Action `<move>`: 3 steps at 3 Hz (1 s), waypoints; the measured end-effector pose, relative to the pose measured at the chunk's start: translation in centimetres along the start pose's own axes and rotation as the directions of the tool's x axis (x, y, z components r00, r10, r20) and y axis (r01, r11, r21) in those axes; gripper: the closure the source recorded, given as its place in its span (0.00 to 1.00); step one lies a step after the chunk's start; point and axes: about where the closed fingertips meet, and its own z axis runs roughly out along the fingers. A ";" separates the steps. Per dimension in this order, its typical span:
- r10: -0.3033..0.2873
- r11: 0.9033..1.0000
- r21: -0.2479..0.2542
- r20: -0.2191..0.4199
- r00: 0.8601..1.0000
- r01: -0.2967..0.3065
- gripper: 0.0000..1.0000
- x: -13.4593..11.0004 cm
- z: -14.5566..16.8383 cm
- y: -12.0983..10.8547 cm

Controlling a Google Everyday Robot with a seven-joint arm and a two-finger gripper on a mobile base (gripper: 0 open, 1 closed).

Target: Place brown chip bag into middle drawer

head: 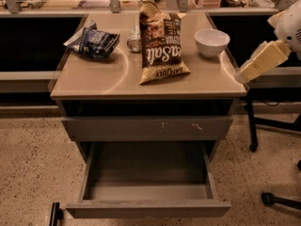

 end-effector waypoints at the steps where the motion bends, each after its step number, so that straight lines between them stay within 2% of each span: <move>1: 0.044 0.999 -0.026 0.091 0.995 -0.042 0.00 -1.8 3.7 -0.3; 2: 0.049 0.994 -0.101 0.175 0.983 -0.031 0.00 -4.5 8.0 -0.2; 3: 0.040 0.985 -0.175 0.234 0.971 0.001 0.00 -7.4 11.8 0.3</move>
Offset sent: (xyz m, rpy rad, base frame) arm 0.1024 0.0984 -0.0517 0.3025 -0.0167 0.1652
